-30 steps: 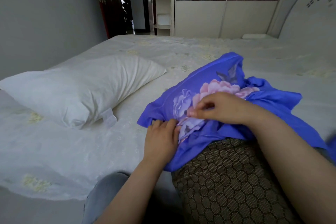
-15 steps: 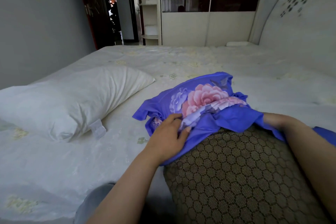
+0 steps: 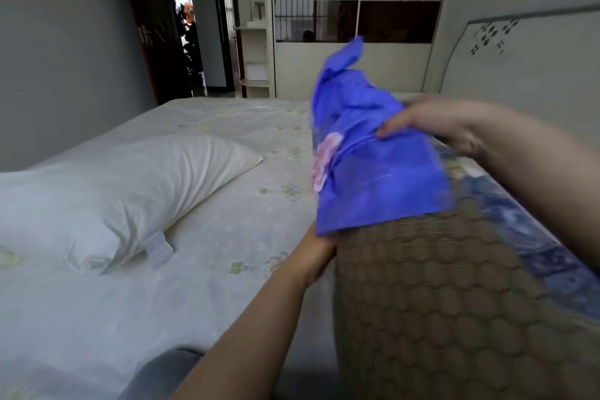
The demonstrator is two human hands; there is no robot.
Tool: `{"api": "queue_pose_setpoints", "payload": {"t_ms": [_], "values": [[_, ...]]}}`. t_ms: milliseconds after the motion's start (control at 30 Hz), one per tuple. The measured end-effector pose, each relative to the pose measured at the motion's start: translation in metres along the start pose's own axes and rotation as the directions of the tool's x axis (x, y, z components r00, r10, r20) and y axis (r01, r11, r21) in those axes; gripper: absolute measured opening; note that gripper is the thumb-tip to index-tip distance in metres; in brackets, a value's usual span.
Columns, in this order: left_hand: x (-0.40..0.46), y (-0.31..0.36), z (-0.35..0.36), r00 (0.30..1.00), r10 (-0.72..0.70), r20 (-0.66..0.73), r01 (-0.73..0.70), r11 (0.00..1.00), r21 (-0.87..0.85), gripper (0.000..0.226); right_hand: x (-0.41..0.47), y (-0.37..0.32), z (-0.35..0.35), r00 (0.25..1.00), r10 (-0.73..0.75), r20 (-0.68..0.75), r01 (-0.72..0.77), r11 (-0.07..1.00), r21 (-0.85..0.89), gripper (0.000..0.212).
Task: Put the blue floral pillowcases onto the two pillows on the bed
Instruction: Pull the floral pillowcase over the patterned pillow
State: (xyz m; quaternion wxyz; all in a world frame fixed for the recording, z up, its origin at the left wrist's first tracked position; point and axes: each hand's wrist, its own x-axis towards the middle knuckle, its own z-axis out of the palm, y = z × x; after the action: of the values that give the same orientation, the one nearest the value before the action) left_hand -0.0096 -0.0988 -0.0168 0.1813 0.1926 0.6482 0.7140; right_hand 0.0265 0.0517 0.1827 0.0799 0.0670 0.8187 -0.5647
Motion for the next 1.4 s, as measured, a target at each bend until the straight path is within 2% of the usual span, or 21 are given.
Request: {"api": "queue_pose_setpoints", "payload": {"t_ms": [100,200,267,333,367,400,433,500,567,600,633,667,733,800,833,933,1033,1100,1200,1334,1400], "values": [[-0.008,-0.002,0.026,0.99,-0.121,0.075,0.129,0.986,-0.11,0.021,0.024,-0.022,0.033,0.978,-0.166,-0.125,0.134,0.963,-0.233,0.026],[-0.015,-0.02,0.011,0.964,-0.264,0.031,0.263,0.93,-0.257,0.022,0.052,0.01,0.074,0.942,-0.271,-0.199,0.085,0.764,-0.64,0.016],[-0.017,-0.038,-0.018,0.948,-0.317,-0.024,0.282,0.876,-0.391,0.026,0.06,0.047,0.093,0.968,-0.198,-0.153,0.092,0.849,-0.521,0.015],[-0.017,-0.039,-0.047,0.961,-0.261,-0.088,0.189,0.858,-0.478,0.03,0.066,0.061,0.113,0.992,-0.108,-0.071,0.102,0.992,-0.078,0.04],[-0.017,-0.03,-0.059,0.969,-0.211,-0.126,0.125,0.866,-0.484,0.036,0.071,0.061,0.125,0.989,-0.132,-0.06,0.136,0.989,0.065,0.044],[-0.012,-0.021,-0.07,0.978,-0.148,-0.146,0.067,0.891,-0.449,0.047,0.075,0.056,0.135,0.968,-0.223,-0.114,0.231,0.971,0.055,0.041],[-0.011,-0.007,-0.078,0.986,-0.087,-0.145,0.024,0.921,-0.388,0.059,0.078,0.049,0.144,0.905,-0.367,-0.216,0.351,0.93,-0.111,0.035],[-0.01,0.022,-0.088,0.991,0.031,-0.132,-0.05,0.988,-0.145,0.073,0.082,0.039,0.15,0.623,-0.652,-0.433,0.404,0.742,-0.535,0.025],[-0.01,0.037,-0.094,0.984,0.098,-0.146,-0.067,0.977,0.204,0.073,0.085,0.031,0.137,0.35,-0.738,-0.577,0.347,0.675,-0.651,0.025],[-0.01,0.039,-0.094,0.985,0.103,-0.139,-0.061,0.958,0.279,0.07,0.089,0.03,0.124,0.318,-0.714,-0.623,0.302,0.7,-0.648,0.028],[-0.012,0.041,-0.095,0.989,0.101,-0.107,-0.057,0.933,0.356,0.071,0.095,0.029,0.11,0.373,-0.65,-0.662,0.227,0.756,-0.614,0.032],[-0.009,0.039,-0.095,0.992,0.099,-0.078,-0.055,0.897,0.438,0.072,0.106,0.035,0.094,0.496,-0.54,-0.68,0.104,0.815,-0.571,0.036],[-0.006,0.036,-0.094,0.994,0.083,-0.064,-0.025,0.778,0.628,0.064,0.114,0.051,0.067,0.793,-0.289,-0.536,-0.175,0.735,-0.655,0.039],[-0.001,0.034,-0.096,0.987,0.098,-0.127,0.031,0.66,0.751,0.057,0.102,0.067,0.049,0.964,-0.122,-0.238,-0.101,0.659,-0.745,0.045],[0.0,0.035,-0.096,0.978,0.104,-0.179,0.078,0.614,0.785,0.056,0.091,0.072,0.041,0.992,-0.083,-0.096,-0.007,0.719,-0.695,0.049],[0.003,0.047,-0.089,0.943,0.165,-0.288,0.139,0.592,0.794,0.062,0.063,0.084,0.028,0.989,-0.042,0.144,0.101,0.895,-0.434,0.051],[0.011,0.049,-0.07,0.94,0.236,-0.246,0.012,0.699,0.715,0.07,0.074,0.105,0.039,0.965,-0.225,-0.137,0.113,0.823,-0.557,0.043],[0.021,0.038,-0.064,0.963,0.207,-0.174,-0.005,0.658,0.753,0.091,0.088,0.122,0.06,0.868,-0.373,-0.328,0.032,0.701,-0.712,0.041],[0.035,0.019,-0.083,0.977,0.146,-0.153,0.045,0.561,0.826,0.102,0.099,0.131,0.095,0.782,-0.441,-0.441,-0.131,0.575,-0.808,0.05],[0.034,-0.005,-0.129,0.988,0.045,-0.145,0.1,0.525,0.845,0.099,0.101,0.124,0.165,0.73,-0.419,-0.539,-0.174,0.649,-0.74,0.041],[0.029,-0.008,-0.15,0.98,-0.093,-0.177,0.2,0.381,0.903,0.097,0.096,0.123,0.212,0.771,-0.378,-0.513,-0.157,0.668,-0.728,0.033]]}}
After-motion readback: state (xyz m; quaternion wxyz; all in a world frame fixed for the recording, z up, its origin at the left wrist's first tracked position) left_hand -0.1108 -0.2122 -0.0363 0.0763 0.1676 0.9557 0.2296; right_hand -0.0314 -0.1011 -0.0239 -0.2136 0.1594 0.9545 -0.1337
